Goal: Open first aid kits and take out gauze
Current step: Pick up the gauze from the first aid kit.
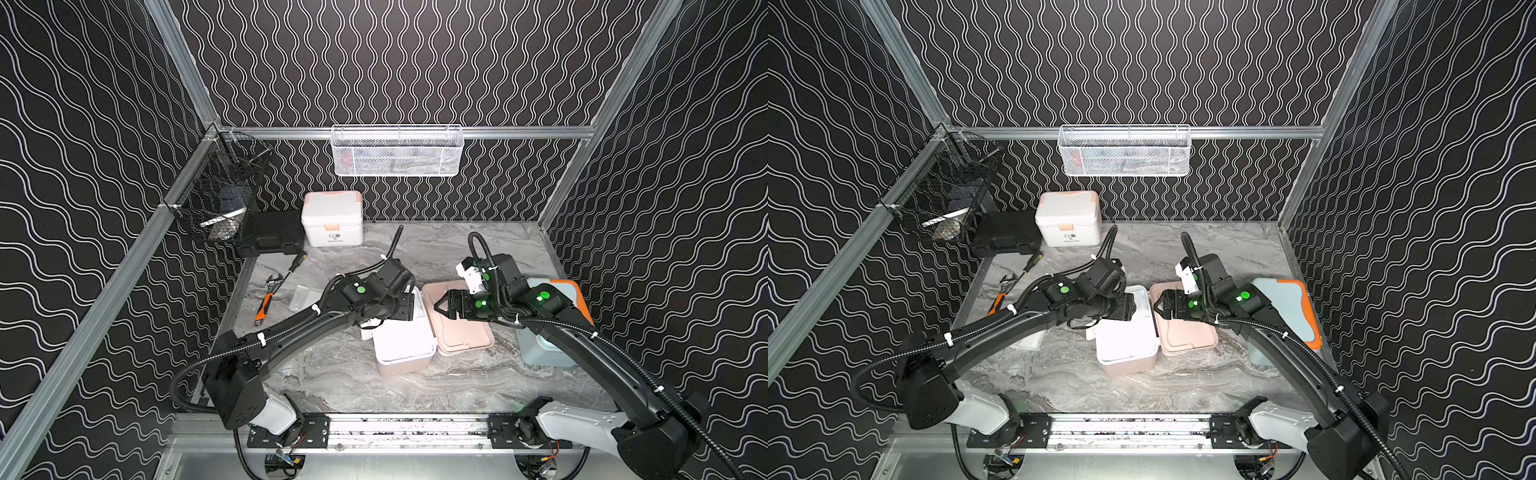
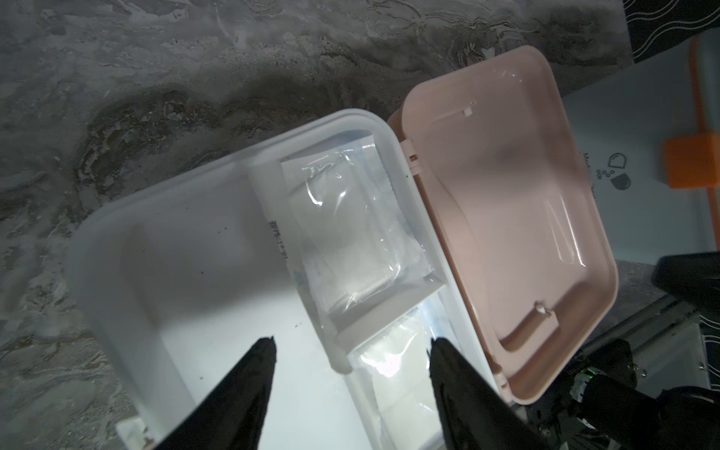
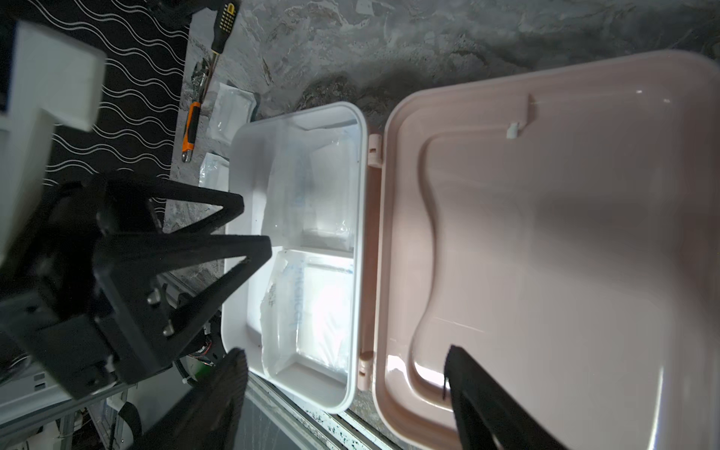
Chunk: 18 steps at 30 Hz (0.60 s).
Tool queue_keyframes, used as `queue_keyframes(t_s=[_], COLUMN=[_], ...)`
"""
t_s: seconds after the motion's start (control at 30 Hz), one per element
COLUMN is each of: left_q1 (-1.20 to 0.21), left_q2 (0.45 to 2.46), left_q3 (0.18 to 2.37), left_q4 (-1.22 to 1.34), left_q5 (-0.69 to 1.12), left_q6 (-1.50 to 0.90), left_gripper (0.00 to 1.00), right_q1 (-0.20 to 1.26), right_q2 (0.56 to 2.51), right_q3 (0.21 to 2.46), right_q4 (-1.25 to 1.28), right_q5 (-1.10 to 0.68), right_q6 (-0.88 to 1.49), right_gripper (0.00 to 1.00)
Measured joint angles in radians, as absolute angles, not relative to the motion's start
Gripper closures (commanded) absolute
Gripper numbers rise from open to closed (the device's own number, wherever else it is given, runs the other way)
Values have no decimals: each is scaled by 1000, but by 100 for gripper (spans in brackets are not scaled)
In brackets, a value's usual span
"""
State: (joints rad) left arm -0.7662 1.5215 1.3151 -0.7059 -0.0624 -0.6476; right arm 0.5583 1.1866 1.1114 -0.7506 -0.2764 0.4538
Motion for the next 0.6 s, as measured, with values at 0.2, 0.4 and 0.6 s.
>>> queue_keyframes(t_s=[0.2, 0.4, 0.6], left_q1=[-766, -766, -766], left_q2=[1584, 1635, 1651], left_q3=[1370, 1397, 1400], left_q4=[-752, -772, -778], left_q5=[-100, -113, -119], left_q6=[-626, -608, -604], left_gripper=[53, 58, 76], right_q1=[560, 560, 560], right_q2=[1192, 1193, 1198], right_q3=[1104, 1097, 1093], right_q4=[-742, -741, -739], right_q5=[-273, -271, -278], right_q6=[455, 455, 455], right_gripper=[24, 18, 15])
